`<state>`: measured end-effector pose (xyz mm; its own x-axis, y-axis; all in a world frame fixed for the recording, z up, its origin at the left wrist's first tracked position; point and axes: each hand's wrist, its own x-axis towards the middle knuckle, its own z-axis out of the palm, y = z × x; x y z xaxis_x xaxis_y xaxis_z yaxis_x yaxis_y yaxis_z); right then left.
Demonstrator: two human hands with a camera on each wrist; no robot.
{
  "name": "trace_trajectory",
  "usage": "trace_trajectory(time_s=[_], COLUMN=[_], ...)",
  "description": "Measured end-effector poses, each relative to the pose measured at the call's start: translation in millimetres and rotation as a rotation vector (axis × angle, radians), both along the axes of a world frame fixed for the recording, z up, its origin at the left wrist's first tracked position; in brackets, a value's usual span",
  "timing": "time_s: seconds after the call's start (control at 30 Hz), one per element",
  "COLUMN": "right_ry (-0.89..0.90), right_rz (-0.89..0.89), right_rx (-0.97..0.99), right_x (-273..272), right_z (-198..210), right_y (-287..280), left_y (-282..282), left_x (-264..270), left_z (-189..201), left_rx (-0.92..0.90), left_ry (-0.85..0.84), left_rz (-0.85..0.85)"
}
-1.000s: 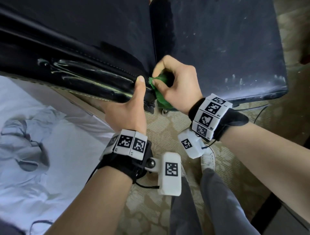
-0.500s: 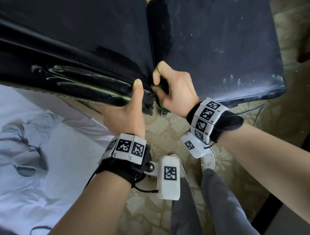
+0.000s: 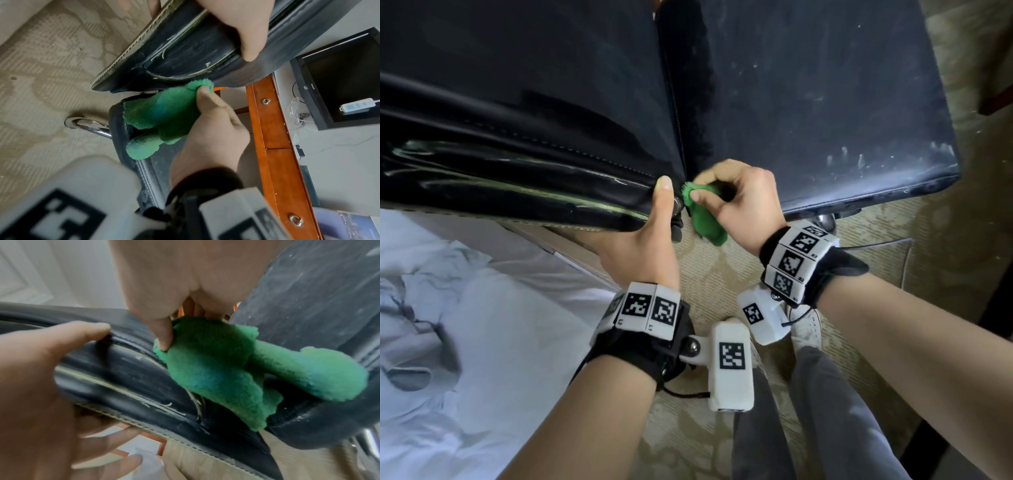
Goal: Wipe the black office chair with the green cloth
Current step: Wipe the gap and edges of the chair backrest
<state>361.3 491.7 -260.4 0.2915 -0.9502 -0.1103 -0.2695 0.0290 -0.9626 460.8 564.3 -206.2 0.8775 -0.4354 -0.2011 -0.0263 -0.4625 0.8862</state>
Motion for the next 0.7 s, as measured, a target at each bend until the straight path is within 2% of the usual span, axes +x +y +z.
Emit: trace_trajectory(time_s=[0.1, 0.23, 0.37, 0.57, 0.7], right_ry=[-0.039, 0.03, 0.091, -0.026, 0.089], right_rz=[-0.006, 0.04, 0.079, -0.048, 0.044], right_rx=[-0.073, -0.101, -0.049, -0.108, -0.055], right_x=[9.8, 14.9, 16.9, 20.0, 27.7], right_z=[1.2, -10.9, -19.7, -20.5, -32.0], right_y=[1.4, 4.5, 5.0, 12.1, 10.4], left_y=[1.2, 0.4, 0.1, -1.8, -0.9], left_x=[1.6, 0.0, -1.6, -1.5, 0.7], left_z=[1.1, 0.5, 0.3, -0.2, -3.4], left_rx=[0.052, 0.116, 0.091, 0.041, 0.024], left_ry=[-0.032, -0.075, -0.066, -0.085, -0.092], left_rz=[0.02, 0.027, 0.023, -0.011, -0.008])
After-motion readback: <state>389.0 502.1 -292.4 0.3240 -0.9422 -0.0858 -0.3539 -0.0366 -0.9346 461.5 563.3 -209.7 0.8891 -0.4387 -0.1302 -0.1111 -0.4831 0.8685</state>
